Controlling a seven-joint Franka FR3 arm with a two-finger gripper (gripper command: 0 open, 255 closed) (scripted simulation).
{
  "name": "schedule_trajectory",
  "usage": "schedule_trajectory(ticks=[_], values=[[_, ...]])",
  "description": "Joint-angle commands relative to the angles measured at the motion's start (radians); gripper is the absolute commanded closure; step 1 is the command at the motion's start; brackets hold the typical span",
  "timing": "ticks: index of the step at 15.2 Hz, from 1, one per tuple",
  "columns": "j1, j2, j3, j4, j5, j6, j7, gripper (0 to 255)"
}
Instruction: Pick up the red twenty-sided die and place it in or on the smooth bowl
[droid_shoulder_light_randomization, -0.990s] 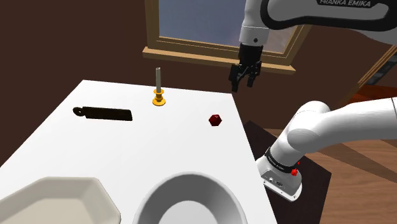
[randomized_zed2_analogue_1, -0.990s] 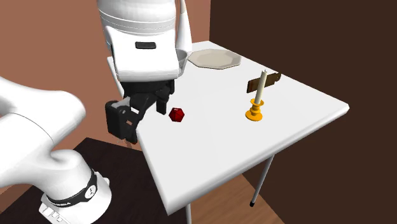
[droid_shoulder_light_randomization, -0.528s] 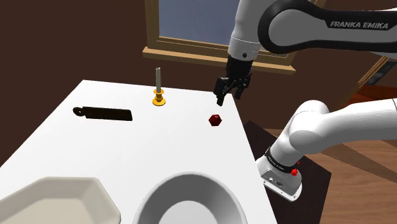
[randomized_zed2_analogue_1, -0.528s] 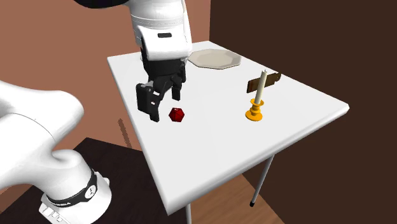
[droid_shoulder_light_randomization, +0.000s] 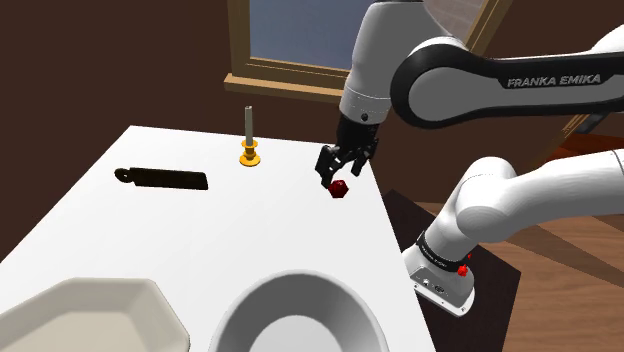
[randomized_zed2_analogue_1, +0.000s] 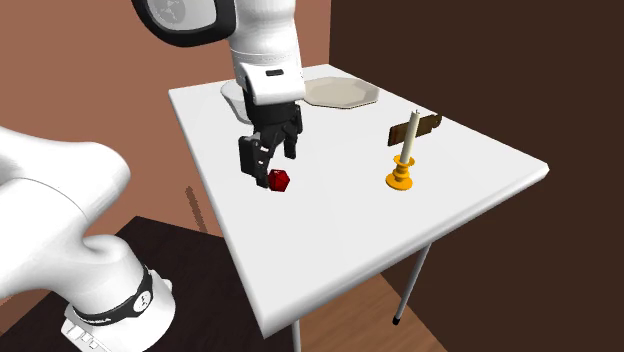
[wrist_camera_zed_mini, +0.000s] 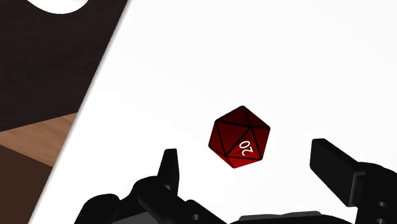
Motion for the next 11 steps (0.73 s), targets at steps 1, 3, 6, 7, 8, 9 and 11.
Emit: schedule_trajectory(ticks=[1,3,6,7,8,9,11], values=[[0.003,0.007,0.011,-0.023,0.009,0.032,0.0,0],[0.005,0.013,0.018,-0.041,0.015,0.055,-0.001,0],[0.005,0.013,0.018,-0.041,0.015,0.055,-0.001,0],[0.005,0.013,0.018,-0.041,0.015,0.055,-0.001,0],[0.005,0.013,0.018,-0.041,0.015,0.055,-0.001,0],[0.005,0.013,0.018,-0.041,0.015,0.055,-0.001,0],[0.005,0.012,0.018,-0.041,0.015,0.054,-0.001,0]])
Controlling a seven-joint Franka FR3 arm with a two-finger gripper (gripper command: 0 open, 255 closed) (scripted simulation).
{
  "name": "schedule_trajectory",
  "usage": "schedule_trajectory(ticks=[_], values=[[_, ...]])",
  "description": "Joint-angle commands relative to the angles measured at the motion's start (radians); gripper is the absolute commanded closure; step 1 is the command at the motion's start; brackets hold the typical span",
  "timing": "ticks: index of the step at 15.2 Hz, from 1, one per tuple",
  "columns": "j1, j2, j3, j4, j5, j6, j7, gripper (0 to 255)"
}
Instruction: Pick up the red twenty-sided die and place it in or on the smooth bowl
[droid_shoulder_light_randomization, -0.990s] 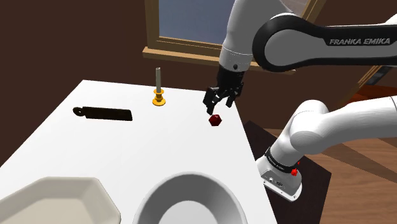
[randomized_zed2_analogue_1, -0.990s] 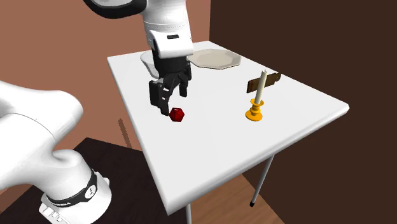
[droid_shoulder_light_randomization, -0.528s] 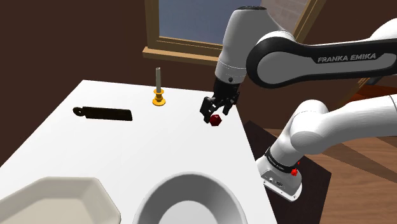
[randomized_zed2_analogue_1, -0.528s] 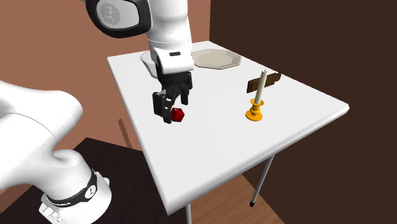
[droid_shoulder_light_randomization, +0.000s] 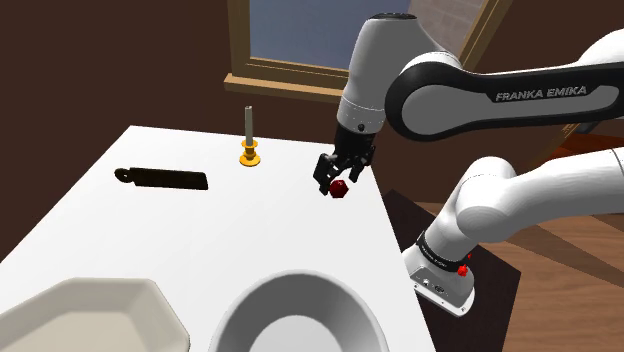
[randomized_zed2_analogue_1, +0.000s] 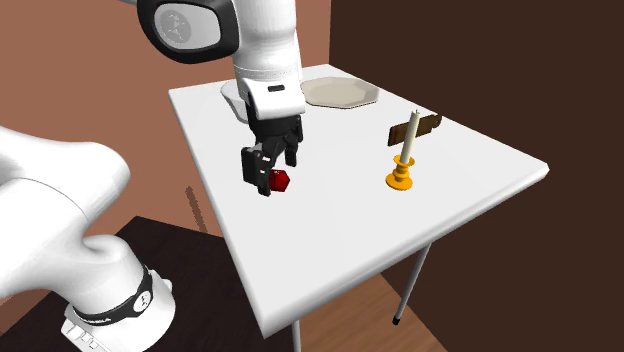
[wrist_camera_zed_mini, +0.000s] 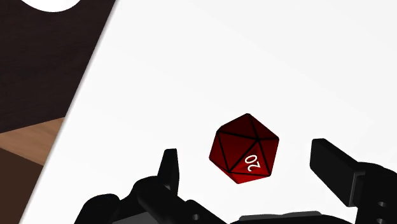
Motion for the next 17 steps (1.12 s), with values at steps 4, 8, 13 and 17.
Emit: schedule_trajectory(ticks=[4,8,13,17], values=[[0.0,0.0,0.0,0.0,0.0,0.0,0.0,255],[0.0,0.0,0.0,0.0,0.0,0.0,0.0,255],[-0.004,-0.009,-0.012,0.034,-0.011,-0.043,0.003,255],[-0.008,-0.017,-0.028,0.082,-0.025,-0.098,0.007,255]])
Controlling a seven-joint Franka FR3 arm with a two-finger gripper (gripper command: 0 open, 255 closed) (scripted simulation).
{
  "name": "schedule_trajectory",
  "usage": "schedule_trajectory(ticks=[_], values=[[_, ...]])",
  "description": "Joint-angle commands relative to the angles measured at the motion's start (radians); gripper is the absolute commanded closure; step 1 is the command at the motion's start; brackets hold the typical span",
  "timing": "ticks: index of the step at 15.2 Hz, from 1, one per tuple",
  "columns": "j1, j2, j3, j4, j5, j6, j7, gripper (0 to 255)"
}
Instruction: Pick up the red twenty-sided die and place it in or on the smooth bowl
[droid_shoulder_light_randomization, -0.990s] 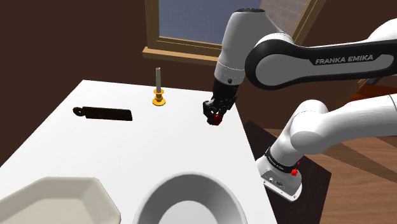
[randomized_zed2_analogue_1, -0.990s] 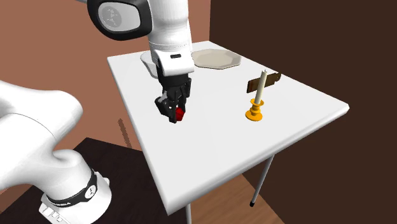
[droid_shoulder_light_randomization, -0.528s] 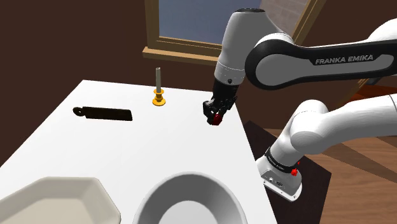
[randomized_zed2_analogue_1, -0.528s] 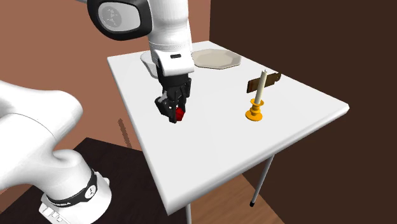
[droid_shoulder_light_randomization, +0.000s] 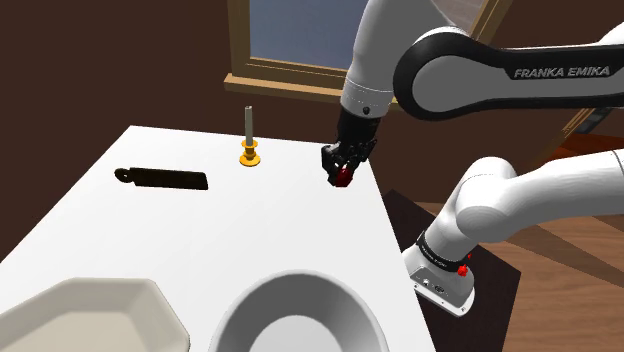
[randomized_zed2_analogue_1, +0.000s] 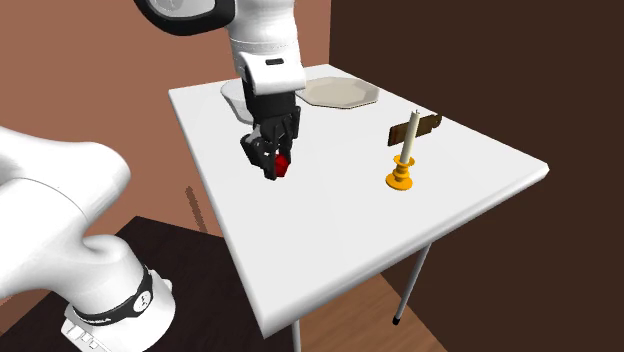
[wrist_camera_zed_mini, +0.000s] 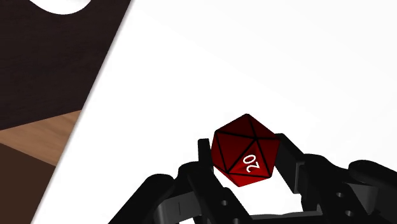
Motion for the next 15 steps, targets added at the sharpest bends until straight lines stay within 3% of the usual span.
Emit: schedule_trajectory(ticks=[1,15], values=[[-0.001,-0.005,-0.007,0.023,-0.006,-0.028,0.003,255],[-0.019,0.006,-0.05,0.213,-0.047,-0.207,0.018,255]])
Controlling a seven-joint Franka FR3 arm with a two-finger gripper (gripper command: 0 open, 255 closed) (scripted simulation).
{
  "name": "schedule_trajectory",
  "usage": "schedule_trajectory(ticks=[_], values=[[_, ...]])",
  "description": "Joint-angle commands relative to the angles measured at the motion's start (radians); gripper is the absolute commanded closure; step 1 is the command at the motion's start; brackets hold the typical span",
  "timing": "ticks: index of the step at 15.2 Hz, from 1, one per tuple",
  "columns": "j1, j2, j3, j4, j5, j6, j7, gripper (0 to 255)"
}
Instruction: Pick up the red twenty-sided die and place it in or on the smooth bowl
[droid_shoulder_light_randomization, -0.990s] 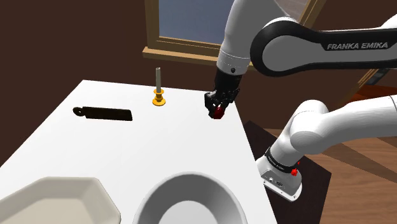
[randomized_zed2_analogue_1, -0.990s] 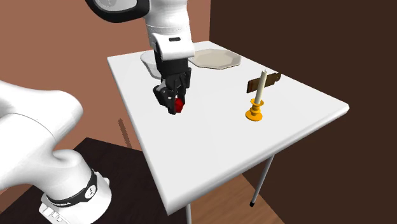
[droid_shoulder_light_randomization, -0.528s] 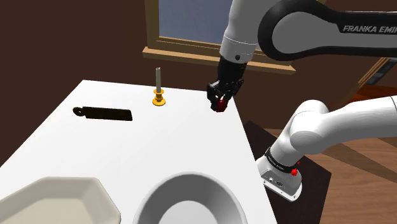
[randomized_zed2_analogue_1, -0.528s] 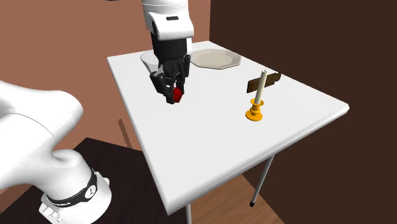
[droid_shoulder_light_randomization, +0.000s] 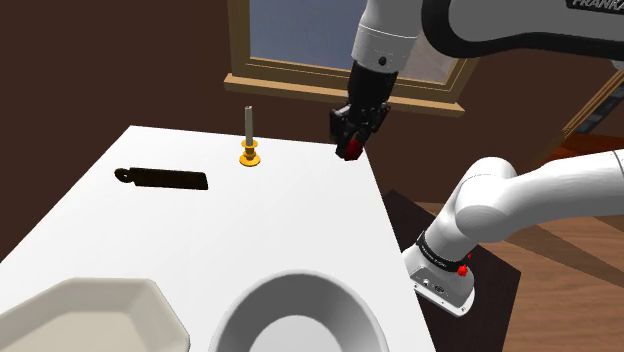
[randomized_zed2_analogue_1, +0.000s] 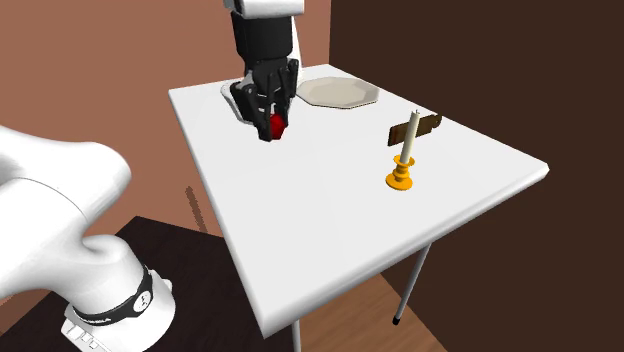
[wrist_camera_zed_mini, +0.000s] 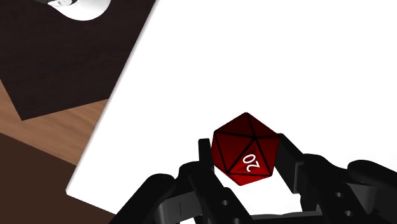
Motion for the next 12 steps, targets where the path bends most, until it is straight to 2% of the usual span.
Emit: schedule_trajectory(ticks=[1,7,12], values=[[-0.003,0.006,-0.005,0.033,-0.005,-0.026,0.004,255],[-0.01,0.025,-0.018,0.121,-0.019,-0.096,0.011,255],[0.022,0.029,0.089,0.159,0.05,-0.103,0.132,255]])
